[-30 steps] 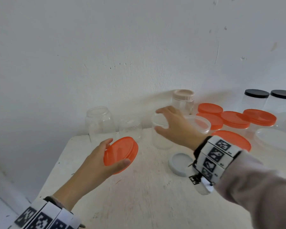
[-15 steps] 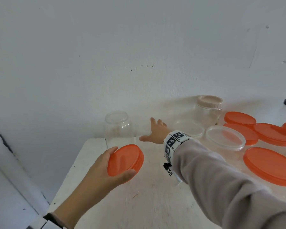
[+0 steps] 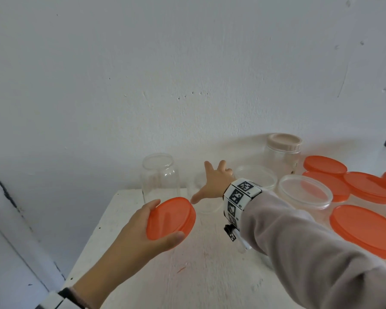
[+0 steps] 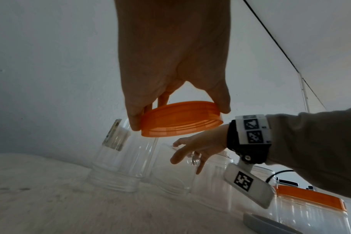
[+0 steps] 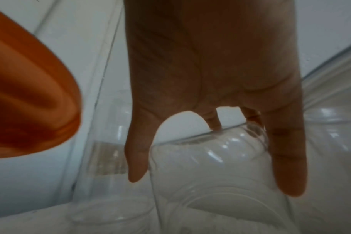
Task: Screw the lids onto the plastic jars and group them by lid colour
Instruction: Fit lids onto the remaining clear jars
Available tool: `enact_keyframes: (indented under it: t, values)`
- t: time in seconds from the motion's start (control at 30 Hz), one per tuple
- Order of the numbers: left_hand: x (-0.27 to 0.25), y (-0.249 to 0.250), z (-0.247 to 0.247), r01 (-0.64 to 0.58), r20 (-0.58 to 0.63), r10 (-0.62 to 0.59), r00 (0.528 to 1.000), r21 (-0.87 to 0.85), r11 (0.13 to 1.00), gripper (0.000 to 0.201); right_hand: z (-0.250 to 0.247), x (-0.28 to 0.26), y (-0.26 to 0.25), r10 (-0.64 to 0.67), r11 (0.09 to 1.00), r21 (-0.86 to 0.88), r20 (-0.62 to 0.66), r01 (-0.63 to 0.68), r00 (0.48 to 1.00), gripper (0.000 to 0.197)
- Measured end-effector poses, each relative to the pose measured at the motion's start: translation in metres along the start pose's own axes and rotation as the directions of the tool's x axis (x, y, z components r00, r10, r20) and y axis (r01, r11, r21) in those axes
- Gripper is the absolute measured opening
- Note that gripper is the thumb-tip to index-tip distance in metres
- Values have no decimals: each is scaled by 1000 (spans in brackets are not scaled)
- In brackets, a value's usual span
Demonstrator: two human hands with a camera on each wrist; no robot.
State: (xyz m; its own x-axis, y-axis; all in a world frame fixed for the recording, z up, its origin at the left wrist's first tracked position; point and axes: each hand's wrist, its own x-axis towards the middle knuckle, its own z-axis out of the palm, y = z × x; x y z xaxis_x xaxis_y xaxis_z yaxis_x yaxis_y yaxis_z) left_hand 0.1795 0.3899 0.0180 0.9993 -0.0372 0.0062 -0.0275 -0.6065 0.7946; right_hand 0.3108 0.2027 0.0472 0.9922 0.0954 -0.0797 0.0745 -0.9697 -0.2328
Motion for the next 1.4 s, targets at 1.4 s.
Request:
enact_keyframes:
  t: [1.4]
  values:
    - [-26, 56, 33, -165, 21, 169, 985, -125, 978, 118, 33, -157, 84, -164, 885, 461, 162, 73, 973, 123]
